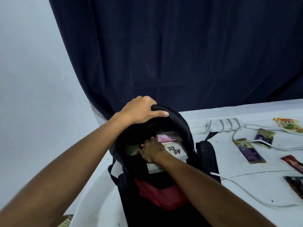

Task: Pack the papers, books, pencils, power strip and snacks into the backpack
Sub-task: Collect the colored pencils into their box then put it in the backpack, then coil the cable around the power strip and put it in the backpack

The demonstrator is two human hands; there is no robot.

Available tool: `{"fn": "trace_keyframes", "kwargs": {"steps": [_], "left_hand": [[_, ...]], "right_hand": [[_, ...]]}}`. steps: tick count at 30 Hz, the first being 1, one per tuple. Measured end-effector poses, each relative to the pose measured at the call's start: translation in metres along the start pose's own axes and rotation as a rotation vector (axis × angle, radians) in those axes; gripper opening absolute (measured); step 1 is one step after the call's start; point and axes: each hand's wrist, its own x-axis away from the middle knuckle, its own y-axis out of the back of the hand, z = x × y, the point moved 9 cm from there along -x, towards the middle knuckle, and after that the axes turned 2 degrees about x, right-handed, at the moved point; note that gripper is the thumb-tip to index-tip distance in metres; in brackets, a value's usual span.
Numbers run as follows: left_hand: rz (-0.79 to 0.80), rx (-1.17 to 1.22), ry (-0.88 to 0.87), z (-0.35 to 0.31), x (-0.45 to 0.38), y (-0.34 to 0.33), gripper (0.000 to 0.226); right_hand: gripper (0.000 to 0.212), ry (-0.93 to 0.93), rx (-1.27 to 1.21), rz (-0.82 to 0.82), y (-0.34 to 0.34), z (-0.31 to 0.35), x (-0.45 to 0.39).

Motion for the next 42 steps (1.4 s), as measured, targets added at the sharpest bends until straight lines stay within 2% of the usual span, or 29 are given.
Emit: {"fn": "trace_keyframes", "kwargs": {"steps": [2,7,9,11,13,15,16,18,19,22,24,26,30,32,34,38,42], "left_hand": [[0.001,0.014,0.014,0.001,0.001,-0.002,0.057],[0.012,0.022,0.035,-0.001,0.012,-0.009,0.057],[0.012,0.001,0.036,-0.008,0.024,-0.016,0.06],[0.025,-0.043,0.024,-0.015,0.038,-0.027,0.058],[0.081,-0.136,0.004,-0.024,0.054,-0.044,0.054],[0.184,-0.172,0.021,-0.023,0.07,-0.069,0.055],[0.242,-0.16,0.049,-0.019,0.079,-0.083,0.058],[0.328,-0.113,0.095,-0.013,0.097,-0.111,0.066],[0.352,-0.088,0.103,-0.013,0.106,-0.125,0.067],[0.376,-0.159,0.113,-0.019,0.13,-0.16,0.063],[0.373,-0.21,0.141,-0.023,0.139,-0.175,0.07],[0.388,-0.188,0.211,-0.02,0.142,-0.182,0.076],[0.525,-0.101,0.375,-0.026,0.128,-0.176,0.056],[0.635,-0.014,0.424,-0.046,0.114,-0.168,0.049],[0.698,0.057,0.4,-0.074,0.095,-0.157,0.044],[0.632,0.261,0.223,-0.134,0.054,-0.139,0.034],[0.412,0.495,0.19,-0.16,0.012,-0.141,0.034]], "right_hand": [[0.063,0.098,-0.019,0.003,0.001,0.007,0.015],[0.048,0.389,-0.217,0.239,0.032,0.021,0.093],[0.041,0.447,-0.402,0.44,0.054,0.011,0.132],[0.037,0.493,-0.719,0.603,0.087,-0.003,0.168],[0.028,0.544,-1.014,0.525,0.119,-0.031,0.178],[0.017,0.456,-1.254,0.228,0.136,-0.072,0.16],[0.014,0.371,-1.253,0.037,0.134,-0.095,0.15],[0.024,0.232,-1.004,-0.252,0.113,-0.132,0.133],[0.037,0.221,-0.821,-0.294,0.094,-0.139,0.127],[0.063,0.307,-0.316,-0.131,0.012,-0.133,0.124],[0.069,0.38,-0.059,-0.215,-0.015,-0.133,0.132],[0.068,0.432,-0.055,-0.24,-0.017,-0.135,0.138],[0.065,0.406,-0.352,-0.07,0.002,-0.153,0.136],[0.059,0.378,-0.501,-0.122,0.026,-0.168,0.138],[0.053,0.318,-0.583,-0.174,0.045,-0.191,0.144],[0.043,0.118,-0.61,-0.255,0.064,-0.254,0.158],[0.034,-0.046,-0.566,-0.24,0.056,-0.321,0.164]]}}
